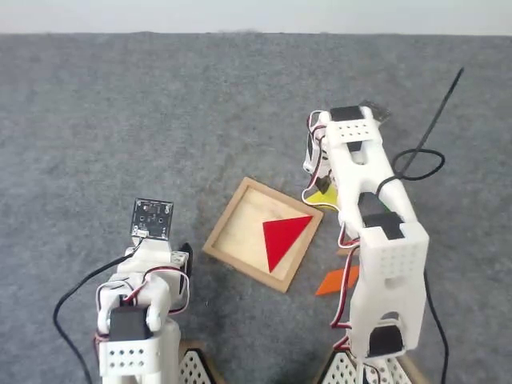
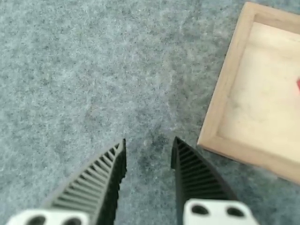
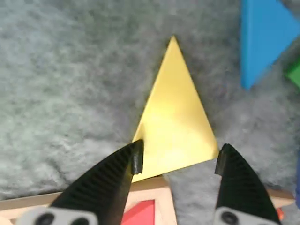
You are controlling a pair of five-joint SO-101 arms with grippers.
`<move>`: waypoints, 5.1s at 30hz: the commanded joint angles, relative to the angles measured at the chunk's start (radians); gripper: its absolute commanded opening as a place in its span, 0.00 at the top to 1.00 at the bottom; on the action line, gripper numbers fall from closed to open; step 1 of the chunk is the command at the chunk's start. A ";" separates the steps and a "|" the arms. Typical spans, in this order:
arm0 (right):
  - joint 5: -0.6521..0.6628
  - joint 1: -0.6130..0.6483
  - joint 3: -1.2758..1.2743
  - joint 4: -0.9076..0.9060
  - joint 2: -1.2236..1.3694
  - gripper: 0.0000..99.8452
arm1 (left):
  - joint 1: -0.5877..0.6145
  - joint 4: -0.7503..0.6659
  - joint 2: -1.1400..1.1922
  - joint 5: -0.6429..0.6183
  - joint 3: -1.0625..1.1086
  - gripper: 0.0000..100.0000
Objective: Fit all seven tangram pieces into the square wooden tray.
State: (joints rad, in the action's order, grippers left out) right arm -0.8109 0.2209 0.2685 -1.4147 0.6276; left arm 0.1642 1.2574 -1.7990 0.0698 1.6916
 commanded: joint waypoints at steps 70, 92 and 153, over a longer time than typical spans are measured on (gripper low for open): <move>0.252 0.064 0.178 -0.271 -0.263 0.82 | -0.002 0.009 -0.028 0.006 -0.008 0.85; 0.290 -0.108 -0.219 0.061 -0.205 0.69 | -0.002 0.009 -0.028 0.006 -0.008 0.85; 1.306 -0.012 -0.178 0.031 -0.363 0.76 | -0.002 0.009 -0.028 0.006 -0.008 0.85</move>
State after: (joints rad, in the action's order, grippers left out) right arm 0.4258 0.1949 0.0384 -1.3640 0.3514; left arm 0.1642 1.2574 -1.7990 0.0698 1.6916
